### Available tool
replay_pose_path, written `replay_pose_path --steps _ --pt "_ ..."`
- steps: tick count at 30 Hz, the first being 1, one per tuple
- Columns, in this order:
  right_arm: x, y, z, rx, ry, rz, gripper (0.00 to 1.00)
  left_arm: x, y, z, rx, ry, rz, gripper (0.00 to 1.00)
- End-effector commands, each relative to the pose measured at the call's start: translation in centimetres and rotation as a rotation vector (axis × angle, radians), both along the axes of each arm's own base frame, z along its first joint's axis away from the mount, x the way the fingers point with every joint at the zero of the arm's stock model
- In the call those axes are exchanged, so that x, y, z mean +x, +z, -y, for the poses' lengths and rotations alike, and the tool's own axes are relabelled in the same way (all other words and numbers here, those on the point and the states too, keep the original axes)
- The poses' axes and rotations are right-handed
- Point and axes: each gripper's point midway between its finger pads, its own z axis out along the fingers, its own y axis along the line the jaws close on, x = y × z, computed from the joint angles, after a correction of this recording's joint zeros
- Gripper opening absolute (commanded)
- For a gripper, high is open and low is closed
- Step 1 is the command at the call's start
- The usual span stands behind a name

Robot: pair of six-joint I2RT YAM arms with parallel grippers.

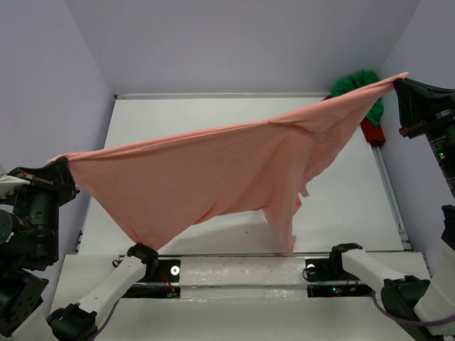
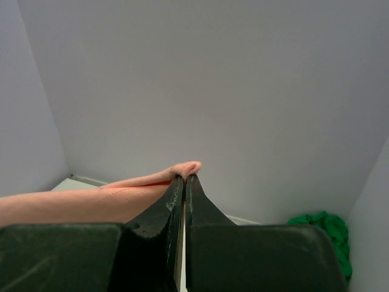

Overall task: Fold and stack the t-shirts
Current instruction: Flatten out the tshirt

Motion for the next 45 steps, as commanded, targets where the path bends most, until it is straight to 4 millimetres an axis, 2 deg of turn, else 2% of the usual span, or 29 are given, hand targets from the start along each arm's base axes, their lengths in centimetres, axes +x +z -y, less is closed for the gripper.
replay_pose_path --steps 1,5,8,12,14,17,25,29,34,36,38,42,44,45 --pt "1.2 1.2 3.1 0.018 -0.178 0.034 0.0 -0.5 0.4 -1.7 0.003 0.09 0.01 0.0" --pt "1.0 1.7 3.5 0.021 -0.202 0.033 0.0 -0.3 0.4 -1.7 0.008 0.092 0.005 0.0" --pt "-0.1 2.1 2.6 0.015 -0.145 0.057 0.0 -0.1 0.7 -1.4 0.008 0.078 0.009 0.0" --pt "-1.0 2.6 2.7 0.026 -0.142 0.073 0.0 -0.2 1.1 -1.2 0.002 0.061 0.023 0.0" --pt "-1.4 2.6 2.1 0.011 -0.107 0.078 0.0 -0.4 1.4 -1.1 -0.003 0.048 0.035 0.0" --pt "-2.1 2.9 1.8 0.008 -0.081 0.09 0.0 -1.0 2.5 -0.4 -0.016 -0.01 0.081 0.0" --pt "-8.9 5.0 0.5 0.0 0.045 0.229 0.0 -3.1 5.6 2.6 -0.01 -0.237 0.231 0.0" --pt "-10.6 5.4 0.2 0.0 0.076 0.261 0.0 -4.5 6.6 3.9 0.002 -0.334 0.293 0.0" --pt "-11.8 6.3 0.1 0.001 0.092 0.291 0.0 -5.8 7.6 3.8 0.011 -0.368 0.346 0.0" --pt "-11.0 6.6 0.0 0.0 0.092 0.283 0.0 -6.0 8.0 3.6 0.011 -0.366 0.358 0.0" --pt "-11.0 7.2 -0.1 0.0 0.093 0.291 0.0 -6.1 8.4 3.1 0.011 -0.352 0.366 0.0" --pt "-8.0 7.5 -0.6 -0.008 0.095 0.259 0.0 -4.9 8.7 2.1 0.018 -0.285 0.351 0.0" --pt "-4.0 6.8 -1.0 -0.019 0.081 0.193 0.0 -2.4 7.7 1.8 0.016 -0.207 0.295 0.0" --pt "-2.3 6.3 -1.1 -0.03 0.07 0.165 0.0 -0.2 6.1 2.5 0.031 -0.186 0.229 0.01"
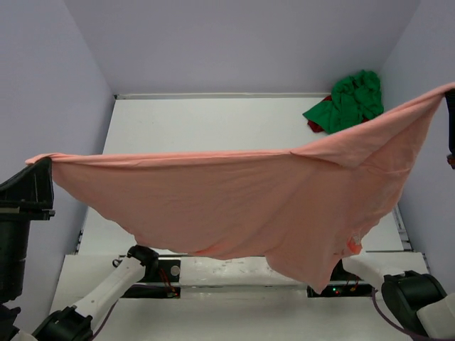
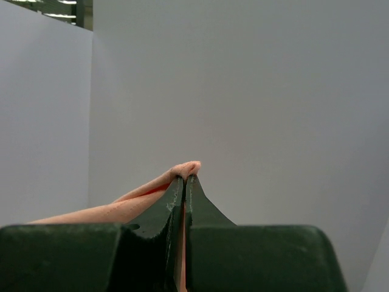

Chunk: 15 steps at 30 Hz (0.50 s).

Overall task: Fold and stack the t-shirts
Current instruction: Flatten out the tshirt

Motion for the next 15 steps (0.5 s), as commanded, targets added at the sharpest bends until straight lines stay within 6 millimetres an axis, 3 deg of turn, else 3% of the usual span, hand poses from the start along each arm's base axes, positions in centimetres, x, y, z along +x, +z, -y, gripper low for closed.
replay_pose_path --steps 1,2,3,4,5,6,7,11,15 --pt "10.9 -1.6 -1.0 -0.02 -0.046 -0.15 0.0 6.4 -1.8 -0.1 0.033 0.179 -0.11 0.01" --pt "13.9 -3.5 -1.3 -0.032 -0.058 -0.222 0.0 8.0 -2.8 0.5 0.05 0.191 -0.15 0.01" --pt "15.8 -4.6 -1.4 -0.037 -0.07 -0.261 0.0 11.1 -5.1 2.1 0.096 0.197 -0.22 0.0" --pt "19.4 -7.0 -1.8 -0.053 -0.08 -0.331 0.0 13.3 -6.7 2.9 0.119 0.218 -0.275 0.0" --pt "20.0 -6.8 -1.8 -0.052 -0.083 -0.326 0.0 13.9 -7.6 3.1 0.128 0.229 -0.291 0.0" --pt "22.4 -9.2 -2.2 -0.065 -0.086 -0.389 0.0 16.1 -9.3 4.1 0.149 0.236 -0.342 0.0" --pt "23.7 -9.7 -2.2 -0.07 -0.094 -0.389 0.0 17.9 -11.2 5.2 0.174 0.236 -0.375 0.0" --pt "30.0 -14.9 -3.0 -0.098 -0.11 -0.518 0.0 24.6 -17.4 8.8 0.279 0.22 -0.544 0.0" --pt "34.1 -18.7 -3.5 -0.131 -0.119 -0.59 0.0 28.9 -20.9 9.2 0.312 0.229 -0.638 0.0"
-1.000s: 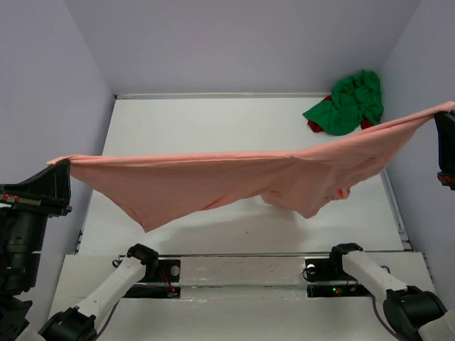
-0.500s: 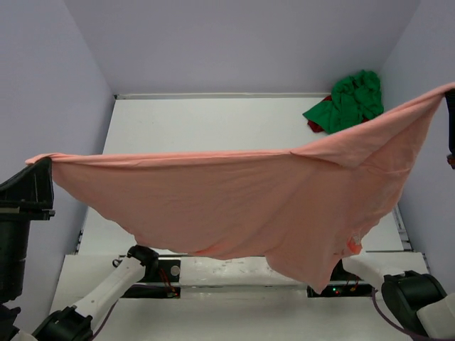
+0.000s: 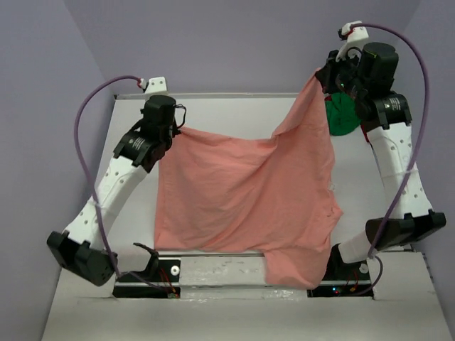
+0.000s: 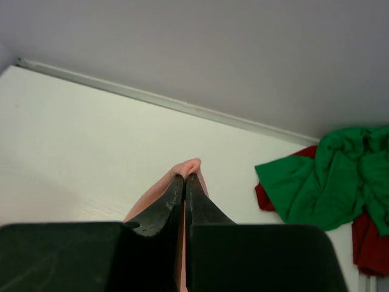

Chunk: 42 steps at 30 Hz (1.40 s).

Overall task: Fold and stack the t-shirts
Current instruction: Flatten out the tshirt

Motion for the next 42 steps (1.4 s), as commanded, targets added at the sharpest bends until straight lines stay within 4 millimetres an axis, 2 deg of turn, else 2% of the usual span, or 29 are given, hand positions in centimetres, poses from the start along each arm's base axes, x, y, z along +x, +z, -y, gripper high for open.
replay_pose_path --steps 1,2,4,5,7,8,9,11,12,13,14,17,18,19,20,22,24,25,30,32,34,35,36,37,38,39,40,41,42 --pt "1.7 2.6 0.5 -0.02 -0.032 0.139 0.0 3.4 0.4 -0.8 -0.047 0.02 0.041 0.0" --pt "2.5 1.8 0.4 -0.023 -0.031 0.122 0.0 4.8 -0.9 -2.3 -0.047 0.059 0.015 0.0" --pt "4.1 0.1 0.4 -0.04 -0.041 0.099 0.0 6.1 -2.4 -3.6 -0.057 0.092 -0.021 0.0" --pt "5.7 -1.7 0.2 -0.06 -0.043 0.062 0.0 7.1 -3.6 -4.6 -0.042 0.134 -0.055 0.0" --pt "7.3 -3.3 0.5 -0.089 -0.065 0.034 0.0 7.9 -3.8 -5.6 -0.014 0.193 -0.071 0.0" --pt "8.6 -5.1 0.4 -0.1 -0.066 -0.002 0.0 8.3 -4.2 -6.0 0.005 0.212 -0.084 0.0" --pt "9.2 -5.4 0.3 -0.104 -0.065 -0.008 0.0 9.3 -5.8 -6.4 0.019 0.241 -0.128 0.0" --pt "10.2 -6.7 -0.2 -0.108 -0.046 -0.032 0.0 10.2 -6.2 -7.1 0.037 0.286 -0.159 0.0" --pt "11.2 -8.3 -0.6 -0.111 -0.032 -0.06 0.0 11.1 -7.9 -7.1 0.052 0.299 -0.201 0.0" --pt "11.7 -8.6 -0.8 -0.111 -0.026 -0.065 0.0 11.6 -7.7 -7.0 0.041 0.306 -0.201 0.0" --pt "12.6 -10.1 -0.9 -0.116 -0.024 -0.095 0.0 12.2 -8.2 -6.7 0.029 0.296 -0.207 0.0" --pt "13.6 -11.4 -1.2 -0.122 -0.015 -0.113 0.0 14.1 -9.3 -5.8 -0.007 0.267 -0.191 0.0" --pt "14.0 -11.9 -1.3 -0.128 -0.012 -0.121 0.0 14.7 -10.3 -5.8 -0.003 0.273 -0.205 0.0" --pt "14.7 -12.7 -1.2 -0.125 -0.004 -0.132 0.0 15.3 -10.0 -5.7 -0.01 0.277 -0.191 0.0" --pt "15.1 -13.1 -1.3 -0.124 0.003 -0.136 0.0 16.0 -11.3 -5.6 0.001 0.28 -0.217 0.0" --pt "16.4 -14.8 -1.0 -0.127 0.002 -0.163 0.0 16.8 -11.1 -5.7 0.009 0.291 -0.215 0.0" --pt "17.1 -14.9 -1.3 -0.127 0.014 -0.158 0.0 17.6 -12.2 -6.0 0.03 0.314 -0.232 0.0" --pt "17.5 -15.2 -1.0 -0.122 0.014 -0.16 0.0 18.0 -11.9 -6.2 0.031 0.321 -0.219 0.0" --pt "20.5 -17.5 -0.7 -0.102 0.02 -0.186 0.0 19.9 -13.4 -7.6 0.014 0.358 -0.232 0.0" --pt "21.3 -18.2 -0.2 -0.105 0.012 -0.194 0.0 20.7 -12.9 -8.1 0.005 0.365 -0.215 0.0" --pt "22.3 -18.7 -0.3 -0.102 0.01 -0.192 0.0 21.5 -13.7 -8.6 0.011 0.373 -0.23 0.0" --pt "22.6 -18.9 0.3 -0.093 0.004 -0.195 0.0 22.0 -12.9 -9.1 0.002 0.384 -0.218 0.0" --pt "23.0 -19.8 0.3 -0.093 0.005 -0.209 0.0 22.5 -13.5 -9.3 0.002 0.39 -0.229 0.0" --pt "23.3 -19.2 0.8 -0.083 0.0 -0.195 0.0 22.9 -12.7 -9.7 -0.008 0.392 -0.214 0.0" --pt "23.5 -19.6 0.7 -0.078 0.005 -0.201 0.0 23.2 -12.7 -9.9 -0.008 0.393 -0.213 0.0" --pt "23.8 -19.7 1.4 -0.073 -0.008 -0.201 0.0 23.7 -13.4 -10.0 -0.004 0.396 -0.225 0.0" --pt "24.2 -20.4 1.2 -0.067 -0.001 -0.211 0.0 23.9 -12.8 -10.6 -0.01 0.407 -0.217 0.0" --pt "24.5 -20.7 1.8 -0.066 -0.012 -0.215 0.0 24.2 -13.7 -10.8 -0.008 0.412 -0.237 0.0" --pt "24.6 -20.9 1.9 -0.065 -0.014 -0.217 0.0 24.4 -13.6 -11.0 -0.01 0.416 -0.237 0.0"
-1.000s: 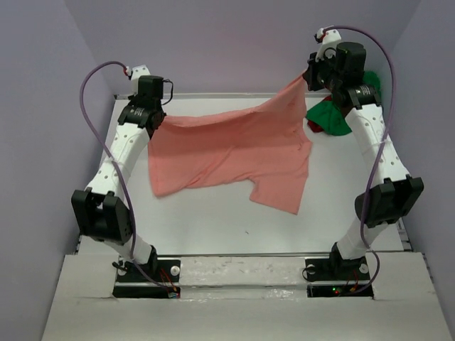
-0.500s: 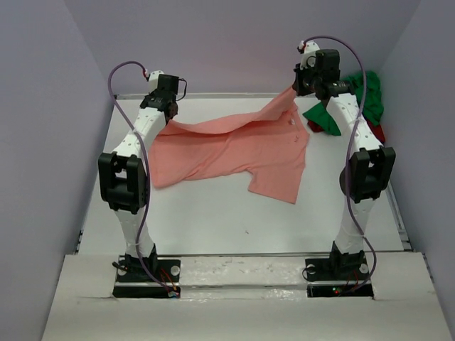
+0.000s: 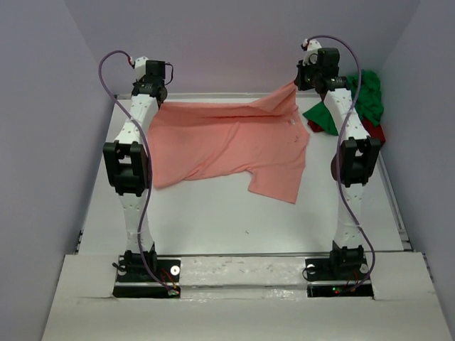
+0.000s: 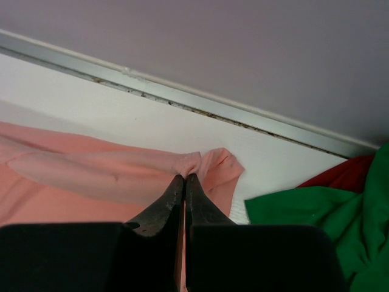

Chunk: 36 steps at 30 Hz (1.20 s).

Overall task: Fold and stack the t-shirts
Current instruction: Flatten out the tshirt

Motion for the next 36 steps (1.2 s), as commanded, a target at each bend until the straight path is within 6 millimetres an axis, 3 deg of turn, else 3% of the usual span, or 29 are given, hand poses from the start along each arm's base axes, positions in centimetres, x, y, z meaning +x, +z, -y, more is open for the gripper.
replay_pose_path --steps 1,7,9,10,11,12,14,15,17,18,20,21,22,23,24,25,26,27,29,30,31,32,33,34,35,36 --pt "1.5 2.3 1.1 0.029 -0.011 0.075 0.0 1.0 2.2 -1.5 -0.005 0.044 0.047 0.0" --pt "3.0 0.8 2.3 0.039 -0.038 0.071 0.0 2.2 0.9 -2.6 -0.017 0.028 0.043 0.0" --pt "3.5 0.0 2.5 0.056 -0.031 0.063 0.0 2.6 -0.4 -3.0 -0.02 0.029 0.023 0.16" --pt "3.6 -0.3 2.6 0.056 -0.04 0.059 0.09 2.5 -0.9 -3.4 -0.023 0.036 0.006 0.31" --pt "3.8 -0.6 2.7 0.056 -0.047 0.056 0.25 2.6 -1.2 -3.5 -0.026 0.04 0.001 0.5" --pt "3.8 -0.9 2.6 0.058 -0.041 0.051 0.61 2.7 -1.4 -3.6 -0.024 0.042 -0.004 0.78" --pt "3.6 -1.0 2.7 0.05 -0.044 0.045 0.77 2.4 -1.2 -3.8 -0.022 0.06 -0.001 0.99" --pt "3.6 -0.6 2.8 0.045 -0.047 0.053 0.87 2.3 -0.2 -3.8 -0.022 0.055 0.018 0.99" --pt "3.6 0.1 3.7 0.035 -0.068 0.065 0.92 2.0 0.7 -4.1 -0.005 0.062 0.036 0.99" --pt "3.3 0.5 3.7 0.034 -0.066 0.066 0.95 1.6 2.5 -4.3 -0.001 0.069 0.069 0.99" --pt "2.4 3.4 4.1 0.039 -0.09 0.098 0.98 0.5 5.1 -4.6 0.011 0.091 0.109 0.99" --pt "2.2 2.9 4.0 0.04 -0.091 0.081 0.98 0.3 4.6 -4.7 0.011 0.095 0.096 0.99" --pt "1.8 3.4 4.1 0.044 -0.095 0.075 0.98 -0.6 6.8 -4.7 0.007 0.101 0.131 0.99" --pt "0.8 5.7 4.0 0.071 -0.11 0.091 0.99 -1.6 6.5 -4.7 0.005 0.106 0.106 0.99" --pt "-0.2 4.7 4.1 0.085 -0.126 0.042 1.0 -2.9 8.4 -4.1 -0.017 0.108 0.136 0.99" --pt "-1.1 5.0 3.9 0.104 -0.125 0.024 0.99 -4.0 8.5 -3.7 -0.026 0.107 0.125 0.99" --pt "-2.9 8.0 3.4 0.172 -0.139 0.042 0.98 -5.3 6.4 -3.1 -0.037 0.098 0.07 0.99" --pt "-4.2 5.1 3.2 0.195 -0.154 -0.043 0.97 -6.9 7.9 -1.7 -0.057 0.073 0.097 0.99" --pt "-6.7 4.7 1.2 0.238 -0.133 -0.067 0.96 -9.1 6.6 0.0 -0.075 0.048 0.074 0.99" --pt "-8.2 8.2 0.6 0.277 -0.141 0.013 0.96 -11.5 4.9 0.7 -0.082 0.027 0.031 0.99" --pt "-9.7 5.1 0.2 0.277 -0.151 -0.057 0.95 -12.6 4.2 1.4 -0.091 0.016 0.02 0.99" --pt "-10.6 5.2 -0.2 0.294 -0.159 -0.062 0.9 -14.5 1.2 2.2 -0.077 0.001 -0.054 0.98" --pt "-12.1 6.7 -0.7 0.306 -0.153 -0.043 0.86 -15.8 1.2 2.2 -0.075 -0.002 -0.061 0.97" --pt "-13.1 5.2 -0.7 0.304 -0.159 -0.08 0.84 -16.7 0.4 2.2 -0.077 0.015 -0.084 0.95" --pt "-13.7 5.2 -0.6 0.304 -0.159 -0.083 0.82 -18.3 -0.7 1.7 -0.063 0.038 -0.141 0.94" --pt "-14.2 5.2 -0.1 0.293 -0.212 -0.08 0.72 -19.8 -2.3 1.5 -0.057 0.047 -0.192 0.87"
